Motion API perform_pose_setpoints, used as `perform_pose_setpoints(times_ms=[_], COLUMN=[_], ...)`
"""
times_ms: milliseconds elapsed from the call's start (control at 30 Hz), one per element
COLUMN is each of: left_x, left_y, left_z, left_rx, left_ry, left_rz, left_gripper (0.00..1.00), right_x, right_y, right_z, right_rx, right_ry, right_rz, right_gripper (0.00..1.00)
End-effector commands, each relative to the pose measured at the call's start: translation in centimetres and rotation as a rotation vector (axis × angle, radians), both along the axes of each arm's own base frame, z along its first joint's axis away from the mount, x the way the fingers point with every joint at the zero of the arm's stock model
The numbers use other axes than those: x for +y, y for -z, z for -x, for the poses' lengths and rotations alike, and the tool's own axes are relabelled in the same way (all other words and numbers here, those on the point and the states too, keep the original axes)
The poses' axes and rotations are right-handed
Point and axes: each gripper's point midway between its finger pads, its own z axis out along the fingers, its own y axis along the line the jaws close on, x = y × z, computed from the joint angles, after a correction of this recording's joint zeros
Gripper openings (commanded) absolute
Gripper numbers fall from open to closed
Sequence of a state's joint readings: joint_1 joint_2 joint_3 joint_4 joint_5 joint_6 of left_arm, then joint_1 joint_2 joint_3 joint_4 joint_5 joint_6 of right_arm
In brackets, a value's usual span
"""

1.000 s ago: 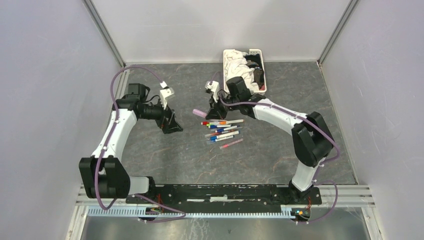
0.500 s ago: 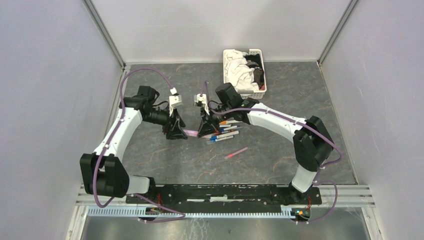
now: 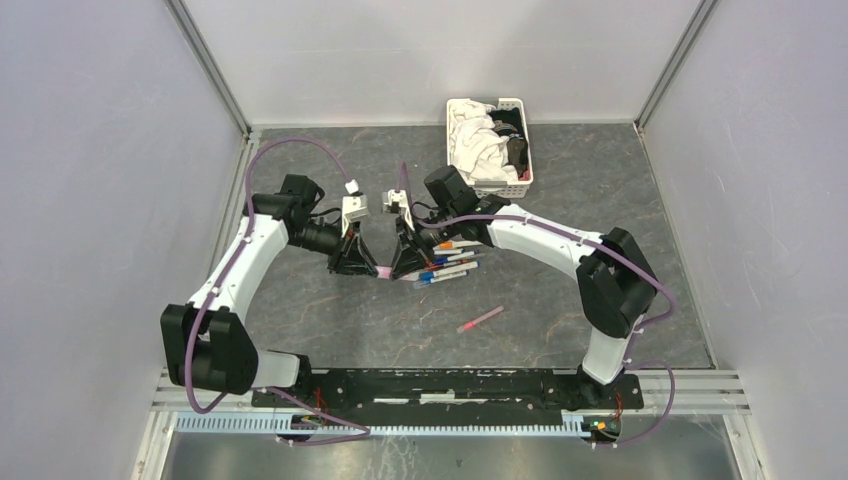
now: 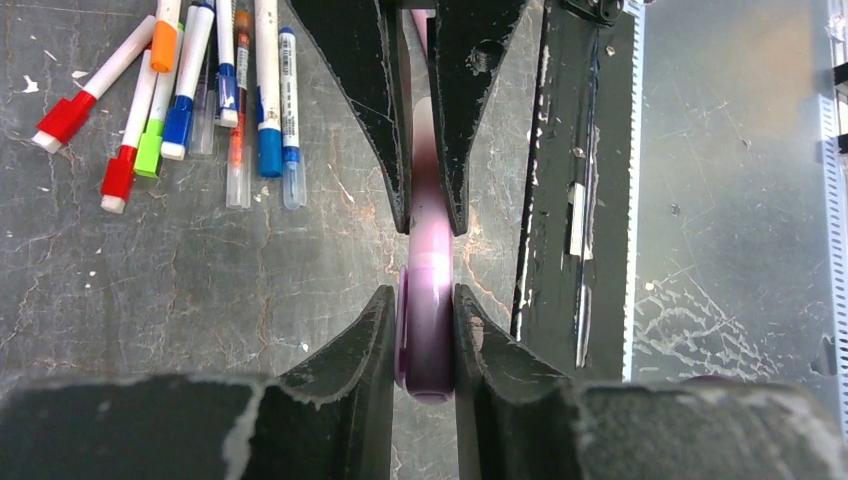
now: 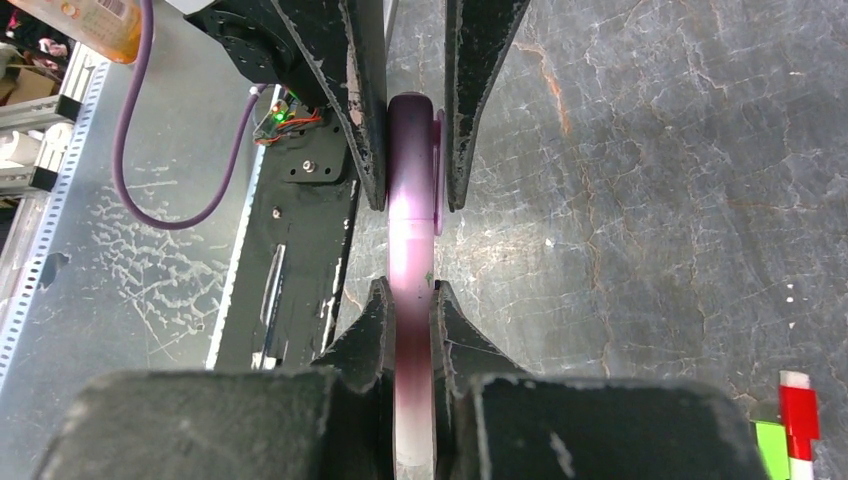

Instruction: Open the pen caps

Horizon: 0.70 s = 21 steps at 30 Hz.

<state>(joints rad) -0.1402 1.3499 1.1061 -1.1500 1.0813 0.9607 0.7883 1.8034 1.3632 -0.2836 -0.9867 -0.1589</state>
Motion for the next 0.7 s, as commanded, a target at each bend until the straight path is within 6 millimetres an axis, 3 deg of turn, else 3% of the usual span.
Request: perform_pose_setpoints(times_ms=[0,67,167,267,400,567,633,667], left_x=[-0.8,-0.7,-0.7,-0.7,-0.8,-0.8,-0.9,-0.9], left_y=[-0.6,-0.5,-0.6,-1.1,-1.8,-2.2,-2.3,-2.4], left_z=[0.4,0.6,0.7,0.7,0.6,0.2,0.0,-0.1], left_rx=[-0.027,-0.025,-0.034,-0.053,-0.070,-0.081,-0.082,-0.084], left_ry=[0.059,0.069,0.074,0.074,0.072,0.066,0.064,0.064], left_rz=[0.046,0.043,0.042,0.049,0.060,0.057,0.058,0.058], left_gripper=[0.10,0.04,0.02,0.02,0.02,0.02,0.02,0.02], right_x=[1.2,1.2,1.4,1.4,1.5,1.2,1.0,0.9], right_y=[-2.6,-2.3,-1.8,-1.0,-0.5,0.0,0.6,0.9], right_z=[-0.3,-0.1,0.3,0.9,1.0,1.3,1.3,1.1], right_rx=[-0.029,-0.011,0.036,0.088,0.120,0.131,0.129,0.127], right_ry=[-0.026,-0.024,-0.032,-0.055,-0.069,-0.080,-0.073,-0.067], right_rz=[-0.083,-0.085,-0.087,-0.092,-0.090,-0.068,-0.039,-0.026], right_gripper=[0.01,0.08,0.41,0.53,0.53,0.46,0.33,0.21])
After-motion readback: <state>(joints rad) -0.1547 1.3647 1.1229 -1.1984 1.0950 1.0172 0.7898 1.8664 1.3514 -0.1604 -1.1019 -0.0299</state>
